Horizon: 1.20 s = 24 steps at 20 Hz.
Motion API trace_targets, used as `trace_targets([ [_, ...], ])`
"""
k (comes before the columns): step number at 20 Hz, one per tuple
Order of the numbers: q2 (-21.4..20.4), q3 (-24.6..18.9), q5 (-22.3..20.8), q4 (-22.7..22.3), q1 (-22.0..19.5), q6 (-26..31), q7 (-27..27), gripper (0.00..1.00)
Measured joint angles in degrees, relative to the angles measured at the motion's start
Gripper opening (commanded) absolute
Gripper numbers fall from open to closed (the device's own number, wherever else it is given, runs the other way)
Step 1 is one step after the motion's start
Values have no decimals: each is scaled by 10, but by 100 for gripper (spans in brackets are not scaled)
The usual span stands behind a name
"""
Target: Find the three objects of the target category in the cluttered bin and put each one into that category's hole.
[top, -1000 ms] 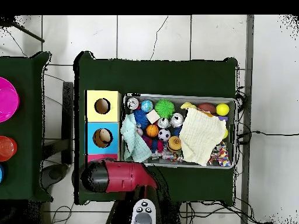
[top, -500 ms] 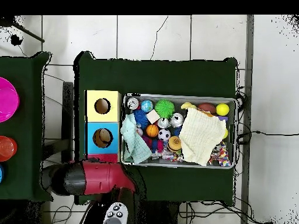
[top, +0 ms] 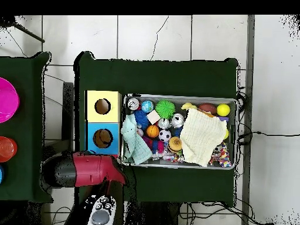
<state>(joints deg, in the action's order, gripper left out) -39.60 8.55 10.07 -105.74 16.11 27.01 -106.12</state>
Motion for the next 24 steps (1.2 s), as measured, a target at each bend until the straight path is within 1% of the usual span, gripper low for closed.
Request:
trace_targets([
  [6, 9, -4, 2, 20, -10, 42, 0, 0],
  [12, 14, -14, 2, 32, -23, 70, 0, 0],
  [19, 24, -13, 2, 51, -24, 102, 0, 0],
  [24, 35, -9, 1, 74, -23, 138, 0, 0],
])
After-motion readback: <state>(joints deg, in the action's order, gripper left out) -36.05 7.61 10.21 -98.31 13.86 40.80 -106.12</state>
